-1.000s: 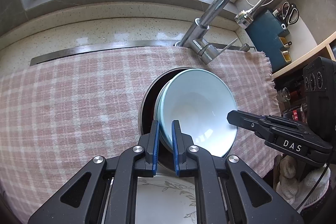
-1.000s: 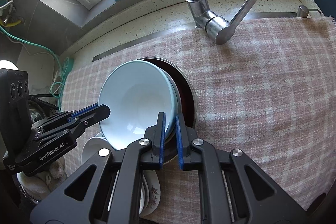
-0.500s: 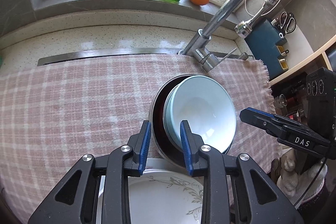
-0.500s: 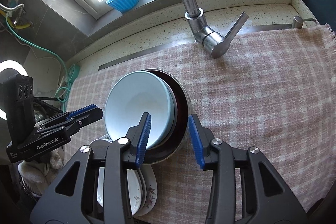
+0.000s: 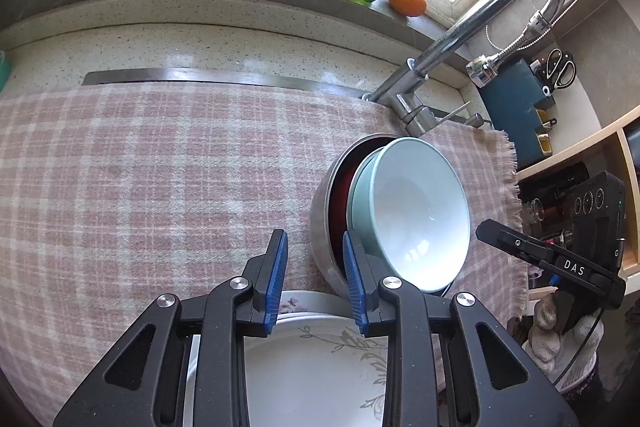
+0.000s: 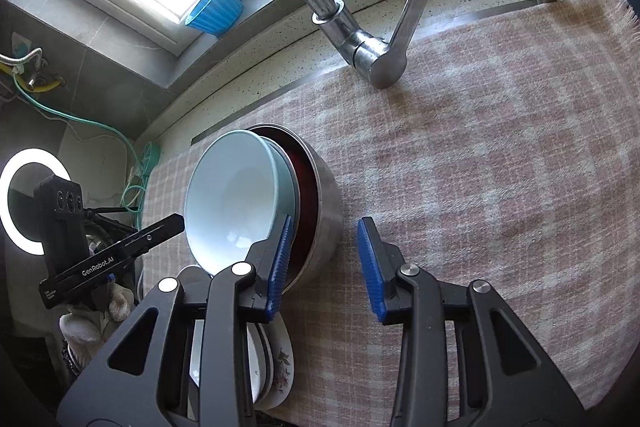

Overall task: Organize plates and bowls
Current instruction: 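Close the right gripper on the rims of the nested bowl stack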

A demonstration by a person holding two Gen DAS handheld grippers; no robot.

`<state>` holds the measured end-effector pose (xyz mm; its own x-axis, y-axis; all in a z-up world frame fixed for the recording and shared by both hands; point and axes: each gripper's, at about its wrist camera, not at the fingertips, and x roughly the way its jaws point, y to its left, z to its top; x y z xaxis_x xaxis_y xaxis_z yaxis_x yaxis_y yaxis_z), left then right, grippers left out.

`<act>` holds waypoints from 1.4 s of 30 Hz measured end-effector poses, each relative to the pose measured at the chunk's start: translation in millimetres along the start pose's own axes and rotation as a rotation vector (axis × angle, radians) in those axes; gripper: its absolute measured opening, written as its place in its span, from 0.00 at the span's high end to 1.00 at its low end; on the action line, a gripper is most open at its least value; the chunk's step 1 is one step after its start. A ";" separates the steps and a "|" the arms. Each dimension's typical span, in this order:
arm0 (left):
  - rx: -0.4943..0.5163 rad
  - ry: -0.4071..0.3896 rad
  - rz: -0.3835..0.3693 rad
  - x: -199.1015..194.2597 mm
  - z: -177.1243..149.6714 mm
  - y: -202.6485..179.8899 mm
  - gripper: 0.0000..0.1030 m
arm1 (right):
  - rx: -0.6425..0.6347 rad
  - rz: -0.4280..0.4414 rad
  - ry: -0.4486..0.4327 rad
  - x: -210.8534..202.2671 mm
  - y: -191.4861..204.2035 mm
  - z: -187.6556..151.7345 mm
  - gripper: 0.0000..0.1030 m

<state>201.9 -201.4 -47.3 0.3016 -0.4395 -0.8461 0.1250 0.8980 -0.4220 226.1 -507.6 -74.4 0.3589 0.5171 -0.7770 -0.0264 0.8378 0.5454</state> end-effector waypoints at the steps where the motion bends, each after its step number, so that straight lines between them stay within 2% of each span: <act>1: 0.001 0.001 -0.001 1.2 -0.2 -0.5 0.74 | 0.003 0.009 0.004 1.7 -0.3 -0.2 0.70; 5: -0.011 0.010 -0.007 6.0 -0.2 1.5 0.74 | 0.004 0.028 0.011 6.1 1.0 0.0 0.71; 7: -0.021 0.014 -0.009 8.1 -0.1 3.8 0.74 | 0.001 0.030 0.015 8.8 1.5 0.4 0.76; 10: -0.034 0.023 -0.018 11.5 -0.1 5.9 0.80 | 0.012 0.038 0.026 13.7 -0.9 0.8 0.79; 22: -0.041 0.038 -0.030 23.5 1.8 1.7 0.88 | 0.013 0.048 0.053 27.5 -3.1 2.2 0.89; 42: -0.019 0.014 0.000 20.3 -2.5 -11.9 0.89 | -0.041 0.009 0.042 18.0 4.3 4.1 0.90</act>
<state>204.2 -221.0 -60.3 0.2887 -0.4401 -0.8503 0.1067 0.8974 -0.4282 236.2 -495.4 -84.7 0.3189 0.5305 -0.7854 -0.0678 0.8393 0.5394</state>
